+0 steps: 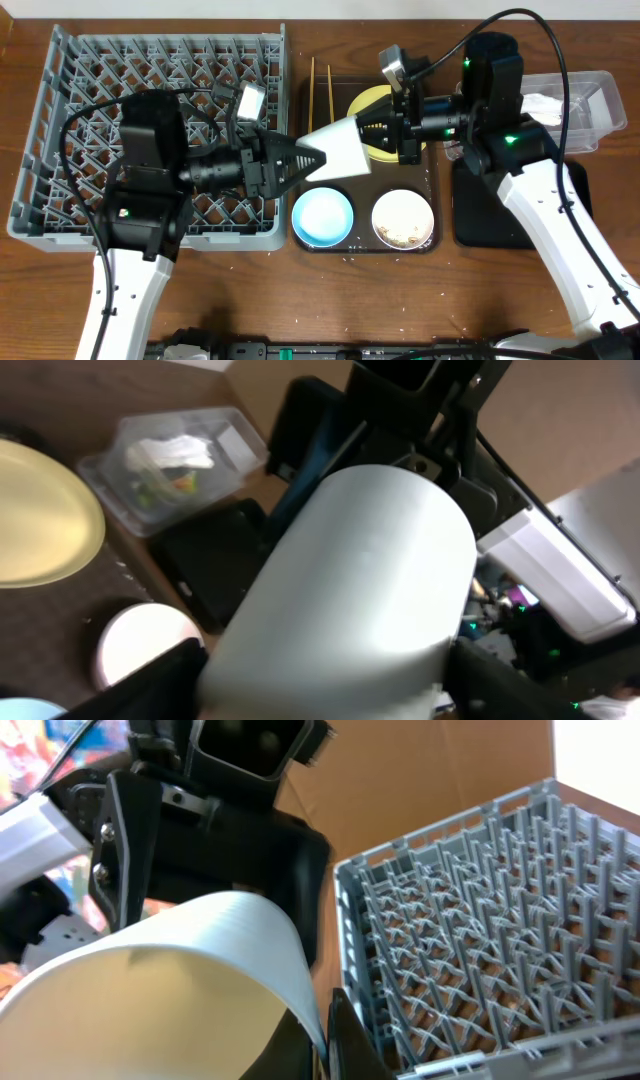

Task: Sort waste into correct bins and load items into the dishwasher
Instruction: 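Place the white cup into the dish rack with the left gripper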

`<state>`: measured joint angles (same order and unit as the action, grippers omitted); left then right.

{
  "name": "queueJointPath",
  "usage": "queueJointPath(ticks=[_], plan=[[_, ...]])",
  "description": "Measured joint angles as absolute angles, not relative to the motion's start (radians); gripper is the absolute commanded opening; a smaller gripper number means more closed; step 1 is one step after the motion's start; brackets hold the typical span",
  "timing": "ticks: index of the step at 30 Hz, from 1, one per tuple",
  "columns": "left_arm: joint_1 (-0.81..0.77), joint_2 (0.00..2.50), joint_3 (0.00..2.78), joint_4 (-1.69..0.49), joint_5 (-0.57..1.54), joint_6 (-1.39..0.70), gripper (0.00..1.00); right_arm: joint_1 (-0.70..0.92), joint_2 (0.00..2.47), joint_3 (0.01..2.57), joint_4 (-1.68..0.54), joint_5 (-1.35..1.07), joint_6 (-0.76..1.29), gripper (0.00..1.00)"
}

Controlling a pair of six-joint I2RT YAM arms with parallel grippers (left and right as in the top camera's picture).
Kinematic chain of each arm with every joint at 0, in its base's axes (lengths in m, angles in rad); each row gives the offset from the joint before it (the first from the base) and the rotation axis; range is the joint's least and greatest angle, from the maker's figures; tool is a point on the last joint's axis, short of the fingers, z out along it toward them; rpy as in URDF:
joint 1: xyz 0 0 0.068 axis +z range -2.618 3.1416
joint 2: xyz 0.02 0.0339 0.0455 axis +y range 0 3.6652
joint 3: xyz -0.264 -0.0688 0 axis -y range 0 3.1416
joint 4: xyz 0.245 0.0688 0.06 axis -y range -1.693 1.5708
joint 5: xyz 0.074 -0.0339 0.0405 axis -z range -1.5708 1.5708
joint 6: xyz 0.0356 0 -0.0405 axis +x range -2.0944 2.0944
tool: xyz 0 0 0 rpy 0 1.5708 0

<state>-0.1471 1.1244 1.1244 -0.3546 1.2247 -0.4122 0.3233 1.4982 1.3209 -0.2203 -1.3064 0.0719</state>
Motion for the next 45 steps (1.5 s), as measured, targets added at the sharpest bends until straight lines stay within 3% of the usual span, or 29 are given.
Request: queueJointPath(ticks=[6, 7, 11, 15, 16, 19, 23, 31, 36, 45], plan=[[-0.181, 1.126, 1.124, -0.353, 1.254, -0.412, 0.82, 0.345, 1.499, 1.320, -0.179, -1.333, 0.092, 0.01], [-0.181, 1.126, 1.125, -0.351, 1.256, -0.412, 0.80, 0.345, 1.499, 1.320, -0.167, -1.337, 0.100, 0.01], [-0.182, 1.126, 1.125, -0.331, 1.273, -0.405, 0.51, 0.342, 1.499, 1.320, -0.152, -1.350, 0.125, 0.01], [-0.181, 1.126, 1.125, -0.319, 1.285, -0.402, 0.49, 0.339, 1.499, 1.320, -0.152, -1.367, 0.141, 0.03], [-0.181, 1.126, 1.125, -0.316, 1.285, -0.400, 0.49, 0.339, 1.499, 1.320, -0.152, -1.368, 0.142, 0.11], [-0.183, 1.126, 1.125, -0.311, 1.270, -0.400, 0.51, 0.341, 1.499, 1.320, -0.157, -1.353, 0.147, 0.45], [-0.174, 1.126, 1.126, -0.368, 1.205, -0.398, 0.50, 0.336, 1.499, 1.320, -0.164, -1.320, 0.151, 0.55], [-0.033, 1.109, 1.133, -0.793, 0.786, -0.363, 0.50, 0.187, 1.496, 1.320, -0.425, -1.049, 0.157, 0.56], [0.089, 1.044, 1.133, -0.945, 0.496, -0.364, 0.50, 0.172, 1.496, 1.319, -0.608, -0.850, 0.130, 0.57], [0.288, 1.066, 1.133, -1.067, 0.090, -0.400, 0.50, 0.218, 1.496, 1.319, -0.685, -0.671, 0.101, 0.60]])
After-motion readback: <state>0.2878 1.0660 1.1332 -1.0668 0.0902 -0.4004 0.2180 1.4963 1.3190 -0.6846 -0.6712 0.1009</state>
